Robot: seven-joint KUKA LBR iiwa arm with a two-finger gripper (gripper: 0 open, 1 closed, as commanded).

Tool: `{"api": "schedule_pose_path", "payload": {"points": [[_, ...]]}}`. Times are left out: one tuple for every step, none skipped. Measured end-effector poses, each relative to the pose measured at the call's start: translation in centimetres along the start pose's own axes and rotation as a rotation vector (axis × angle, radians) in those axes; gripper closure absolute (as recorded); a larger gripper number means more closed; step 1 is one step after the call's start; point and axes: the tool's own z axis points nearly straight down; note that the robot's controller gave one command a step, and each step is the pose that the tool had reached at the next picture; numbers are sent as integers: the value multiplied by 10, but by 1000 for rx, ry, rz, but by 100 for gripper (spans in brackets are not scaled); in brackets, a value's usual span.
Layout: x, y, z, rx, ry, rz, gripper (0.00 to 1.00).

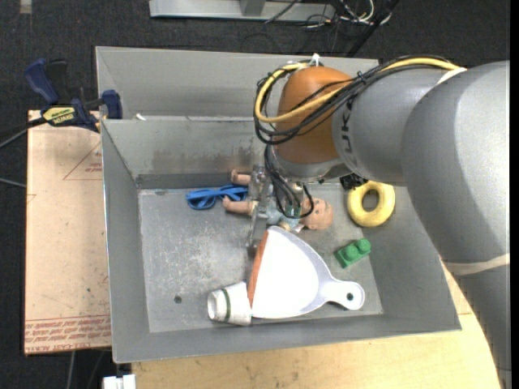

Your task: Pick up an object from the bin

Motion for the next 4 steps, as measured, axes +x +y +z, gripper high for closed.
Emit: {"api": "schedule_pose_path", "payload": {"points": [[-7,-25,7,-5,-9,12,100],[-7,-25,7,-5,-9,12,100],[-7,-25,7,-5,-9,12,100],[4,-24,11,-7,-25,-200,100]]}}
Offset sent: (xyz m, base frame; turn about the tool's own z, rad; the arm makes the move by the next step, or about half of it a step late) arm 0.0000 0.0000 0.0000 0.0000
